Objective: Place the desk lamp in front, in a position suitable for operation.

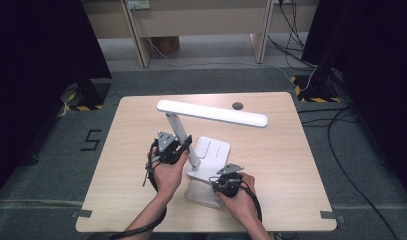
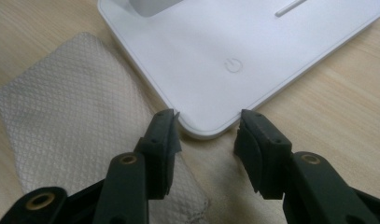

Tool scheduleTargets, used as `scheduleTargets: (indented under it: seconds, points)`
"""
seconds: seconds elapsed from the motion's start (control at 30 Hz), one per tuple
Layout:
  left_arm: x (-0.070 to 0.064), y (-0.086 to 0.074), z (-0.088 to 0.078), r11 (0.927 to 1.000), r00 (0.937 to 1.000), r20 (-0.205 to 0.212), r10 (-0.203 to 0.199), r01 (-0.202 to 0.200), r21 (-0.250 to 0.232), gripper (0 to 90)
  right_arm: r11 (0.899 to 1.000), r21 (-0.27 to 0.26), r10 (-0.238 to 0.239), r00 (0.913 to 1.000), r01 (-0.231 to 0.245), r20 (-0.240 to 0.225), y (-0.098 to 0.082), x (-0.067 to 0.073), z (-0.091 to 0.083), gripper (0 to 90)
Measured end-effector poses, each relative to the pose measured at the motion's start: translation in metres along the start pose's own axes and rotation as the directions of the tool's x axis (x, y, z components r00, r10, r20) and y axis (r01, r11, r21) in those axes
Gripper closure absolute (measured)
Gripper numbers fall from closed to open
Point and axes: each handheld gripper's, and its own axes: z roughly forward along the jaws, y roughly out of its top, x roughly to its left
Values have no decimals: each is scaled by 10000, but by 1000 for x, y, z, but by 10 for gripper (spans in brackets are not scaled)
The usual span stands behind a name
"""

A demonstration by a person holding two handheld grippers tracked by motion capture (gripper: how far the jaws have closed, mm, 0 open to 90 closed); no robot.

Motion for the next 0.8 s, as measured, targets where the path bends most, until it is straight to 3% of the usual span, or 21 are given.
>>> scheduleTargets:
  seconds: [0.57,0.73,0.77,0.8]
  points:
    - [-1,-12,-26,9978,9966,528,639,-648,157,684,9995,-75,310,9992,-312,-239,-8,-8,-6,552]
    - [1,-13,-29,9926,9872,1075,1177,-1201,166,578,9994,-145,298,9993,-301,-213,-10,-10,-8,560]
    - [3,-13,-28,9866,9775,1376,1598,-1629,114,538,9994,-273,188,9997,-193,-161,-11,-10,-8,561]
    - [3,-13,-28,9866,9775,1376,1598,-1629,114,519,9990,-384,209,9997,-215,-156,-11,-10,-8,560]
